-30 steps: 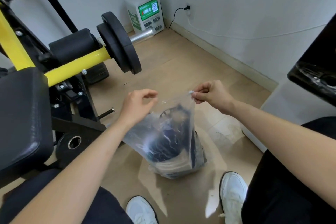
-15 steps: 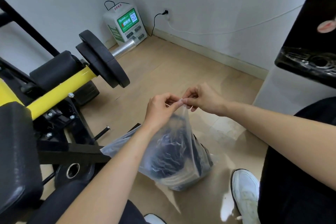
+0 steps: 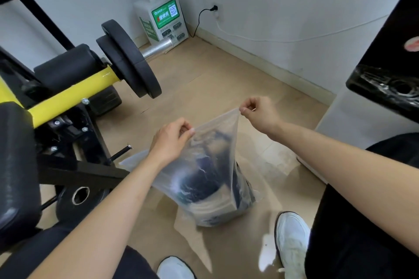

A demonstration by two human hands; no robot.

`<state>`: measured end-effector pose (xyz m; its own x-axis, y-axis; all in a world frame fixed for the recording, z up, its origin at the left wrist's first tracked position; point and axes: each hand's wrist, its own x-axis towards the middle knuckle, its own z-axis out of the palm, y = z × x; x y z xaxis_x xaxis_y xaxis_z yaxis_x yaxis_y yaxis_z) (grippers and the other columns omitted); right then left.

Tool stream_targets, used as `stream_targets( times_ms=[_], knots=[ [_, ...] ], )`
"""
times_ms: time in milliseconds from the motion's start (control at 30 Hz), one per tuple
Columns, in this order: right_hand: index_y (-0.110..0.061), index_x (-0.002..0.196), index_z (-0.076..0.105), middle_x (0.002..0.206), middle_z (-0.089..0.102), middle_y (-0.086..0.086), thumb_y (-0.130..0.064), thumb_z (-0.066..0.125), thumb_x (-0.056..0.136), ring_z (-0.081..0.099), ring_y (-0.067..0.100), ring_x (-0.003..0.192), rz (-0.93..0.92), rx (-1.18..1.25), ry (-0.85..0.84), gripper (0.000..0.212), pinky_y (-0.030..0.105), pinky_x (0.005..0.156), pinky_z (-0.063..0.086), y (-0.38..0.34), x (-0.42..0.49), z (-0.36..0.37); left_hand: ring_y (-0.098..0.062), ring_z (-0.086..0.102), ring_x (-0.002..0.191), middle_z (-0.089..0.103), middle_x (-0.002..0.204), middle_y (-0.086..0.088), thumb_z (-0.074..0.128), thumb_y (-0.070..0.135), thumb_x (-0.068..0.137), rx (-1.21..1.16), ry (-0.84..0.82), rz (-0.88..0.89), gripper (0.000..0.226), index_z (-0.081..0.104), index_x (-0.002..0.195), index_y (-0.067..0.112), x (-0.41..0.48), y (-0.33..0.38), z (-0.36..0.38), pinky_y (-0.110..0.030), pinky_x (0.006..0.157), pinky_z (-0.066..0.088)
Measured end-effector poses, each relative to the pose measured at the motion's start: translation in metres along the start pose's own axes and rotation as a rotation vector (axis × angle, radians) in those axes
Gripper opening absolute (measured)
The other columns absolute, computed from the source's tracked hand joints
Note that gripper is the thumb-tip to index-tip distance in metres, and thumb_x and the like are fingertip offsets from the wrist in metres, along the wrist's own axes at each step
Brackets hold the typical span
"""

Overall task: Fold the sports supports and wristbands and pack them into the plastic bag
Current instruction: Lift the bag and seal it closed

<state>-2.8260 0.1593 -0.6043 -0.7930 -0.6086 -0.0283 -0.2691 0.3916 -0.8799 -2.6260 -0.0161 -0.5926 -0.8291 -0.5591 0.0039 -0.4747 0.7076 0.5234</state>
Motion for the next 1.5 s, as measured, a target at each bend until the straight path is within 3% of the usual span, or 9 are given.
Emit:
stream_targets(
  times_ms=[133, 200, 267, 467, 733, 833, 967, 1200, 1500],
  knots=[
    [-0.025, 0.096, 0.069, 0.097, 0.067, -0.007, -0.019, 0.07, 0.082, 0.059, 0.013, 0.09, -0.305, -0.116, -0.066, 0.015, 0.027, 0.08, 0.046, -0.034, -0.007, -0.001, -0.013, 0.063, 0.08, 0.068, 0.083, 0.01, 0.068, 0.029, 0.094, -0.103, 0.008, 0.011, 0.005, 0.067, 0.091, 0.024, -0.009, -0.004, -0.003, -0.042, 0.081, 0.055],
    [-0.025, 0.104, 0.07, 0.104, 0.068, -0.005, -0.033, 0.071, 0.081, 0.057, 0.018, 0.096, -0.552, -0.355, -0.155, 0.024, 0.034, 0.085, 0.044, -0.049, -0.013, 0.009, -0.013, 0.065, 0.081, 0.069, 0.084, 0.01, 0.07, 0.029, 0.093, -0.138, 0.01, 0.025, 0.004, 0.069, 0.092, 0.025, -0.012, -0.002, -0.002, -0.043, 0.081, 0.055],
    [-0.024, 0.11, 0.069, 0.108, 0.069, -0.003, -0.039, 0.069, 0.084, 0.058, 0.022, 0.099, -0.633, -0.53, -0.276, 0.03, 0.038, 0.086, 0.046, -0.055, -0.02, 0.026, -0.013, 0.067, 0.083, 0.071, 0.085, 0.011, 0.071, 0.031, 0.092, -0.172, 0.005, 0.043, 0.004, 0.071, 0.093, 0.027, -0.015, 0.001, -0.001, -0.044, 0.081, 0.056],
    [-0.019, 0.088, 0.069, 0.086, 0.069, 0.0, -0.022, 0.063, 0.09, 0.062, 0.024, 0.083, -0.529, -0.508, -0.41, 0.007, 0.035, 0.07, 0.047, -0.054, -0.027, 0.05, -0.009, 0.065, 0.08, 0.07, 0.082, 0.019, 0.067, 0.046, 0.087, -0.128, 0.014, 0.032, 0.005, 0.064, 0.085, 0.043, -0.025, -0.003, -0.003, -0.043, 0.08, 0.055],
    [-0.021, 0.082, 0.063, 0.086, 0.064, -0.001, -0.01, 0.056, 0.086, 0.061, 0.028, 0.083, -0.33, -0.647, -0.347, 0.013, 0.041, 0.072, 0.053, -0.04, -0.006, 0.032, -0.014, 0.065, 0.091, 0.069, 0.09, 0.017, 0.061, 0.047, 0.093, 0.004, 0.062, -0.025, 0.012, 0.062, 0.093, 0.035, -0.041, -0.04, -0.022, -0.041, 0.084, 0.054],
    [-0.024, 0.091, 0.064, 0.095, 0.066, -0.002, -0.021, 0.063, 0.086, 0.063, 0.025, 0.09, -0.361, -0.637, -0.363, 0.006, 0.04, 0.077, 0.054, -0.047, -0.006, 0.039, -0.014, 0.065, 0.092, 0.07, 0.09, 0.015, 0.065, 0.041, 0.093, 0.053, 0.111, -0.05, 0.01, 0.066, 0.092, 0.032, -0.048, -0.047, -0.029, -0.037, 0.084, 0.051],
    [-0.025, 0.113, 0.066, 0.106, 0.068, -0.005, -0.043, 0.073, 0.084, 0.064, 0.017, 0.093, -0.475, -0.507, -0.486, 0.034, 0.035, 0.082, 0.053, -0.073, -0.026, 0.071, -0.008, 0.064, 0.089, 0.069, 0.087, 0.017, 0.065, 0.042, 0.091, -0.031, 0.087, -0.017, 0.009, 0.066, 0.091, 0.033, -0.056, -0.05, -0.032, -0.042, 0.085, 0.052],
    [-0.022, 0.095, 0.067, 0.092, 0.069, 0.001, -0.03, 0.059, 0.095, 0.061, 0.025, 0.086, -0.545, -0.555, -0.522, 0.011, 0.036, 0.068, 0.046, -0.076, -0.044, 0.108, -0.007, 0.06, 0.091, 0.067, 0.089, 0.018, 0.064, 0.04, 0.094, 0.072, 0.109, 0.023, 0.01, 0.066, 0.091, 0.031, -0.072, -0.058, -0.042, -0.041, 0.091, 0.044],
    [-0.023, 0.091, 0.064, 0.083, 0.067, -0.003, -0.03, 0.058, 0.096, 0.059, 0.024, 0.081, -0.549, -0.534, -0.483, 0.01, 0.038, 0.069, 0.05, -0.065, -0.039, 0.105, -0.007, 0.064, 0.088, 0.07, 0.089, 0.015, 0.066, 0.034, 0.093, -0.117, 0.197, -0.247, 0.005, 0.066, 0.089, 0.031, -0.098, -0.098, -0.057, -0.041, 0.085, 0.054]
  ],
)
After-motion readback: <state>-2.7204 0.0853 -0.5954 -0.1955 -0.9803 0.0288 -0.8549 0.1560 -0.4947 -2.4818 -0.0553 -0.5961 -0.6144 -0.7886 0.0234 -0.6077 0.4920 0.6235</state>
